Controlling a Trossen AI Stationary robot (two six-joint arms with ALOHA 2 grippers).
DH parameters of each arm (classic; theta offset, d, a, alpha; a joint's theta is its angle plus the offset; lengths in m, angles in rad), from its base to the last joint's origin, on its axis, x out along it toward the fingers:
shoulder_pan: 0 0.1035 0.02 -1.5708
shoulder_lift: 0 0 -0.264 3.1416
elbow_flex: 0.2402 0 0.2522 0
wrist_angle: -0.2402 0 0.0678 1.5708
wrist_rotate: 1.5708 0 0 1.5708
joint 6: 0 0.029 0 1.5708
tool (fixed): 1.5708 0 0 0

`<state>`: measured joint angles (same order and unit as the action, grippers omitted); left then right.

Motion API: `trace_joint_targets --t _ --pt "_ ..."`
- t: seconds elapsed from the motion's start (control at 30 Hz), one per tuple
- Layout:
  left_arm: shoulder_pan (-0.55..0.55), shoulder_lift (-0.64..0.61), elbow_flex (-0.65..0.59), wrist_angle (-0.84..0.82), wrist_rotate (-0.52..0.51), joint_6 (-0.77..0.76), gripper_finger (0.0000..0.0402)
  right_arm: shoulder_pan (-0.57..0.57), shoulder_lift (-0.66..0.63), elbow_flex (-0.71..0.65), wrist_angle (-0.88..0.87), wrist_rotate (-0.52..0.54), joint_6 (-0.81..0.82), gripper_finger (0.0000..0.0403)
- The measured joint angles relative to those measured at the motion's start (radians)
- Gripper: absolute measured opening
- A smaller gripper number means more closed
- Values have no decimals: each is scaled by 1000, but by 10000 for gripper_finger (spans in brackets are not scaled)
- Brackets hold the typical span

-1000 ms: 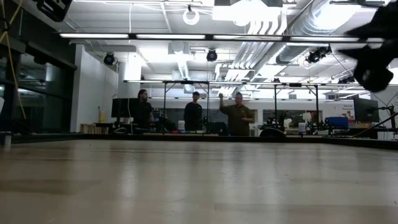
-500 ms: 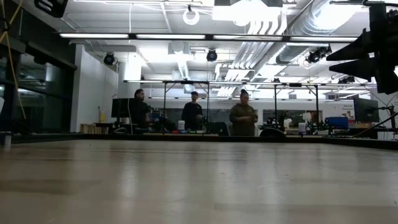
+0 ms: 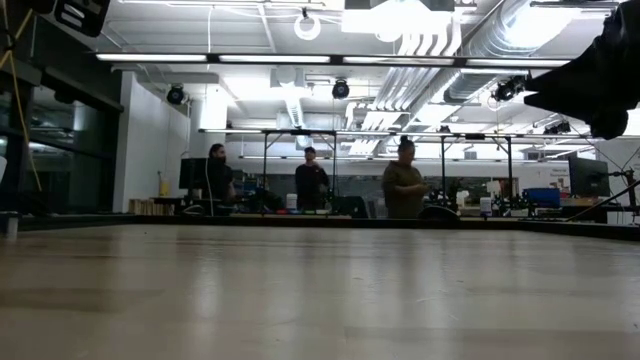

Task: Nest bowls inside each other
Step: Return to Home Position

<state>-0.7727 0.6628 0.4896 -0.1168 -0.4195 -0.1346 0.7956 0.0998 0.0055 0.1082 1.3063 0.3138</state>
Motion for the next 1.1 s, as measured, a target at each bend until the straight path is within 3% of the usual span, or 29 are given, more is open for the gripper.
trace_joint_targets --t 0.4,1.1 --pt "0 -76 -97 46 3 5 49 0 0 0 0 -109 2 133" --pt "-2 -121 -272 193 77 34 49 0 0 0 0 -112 2 133"
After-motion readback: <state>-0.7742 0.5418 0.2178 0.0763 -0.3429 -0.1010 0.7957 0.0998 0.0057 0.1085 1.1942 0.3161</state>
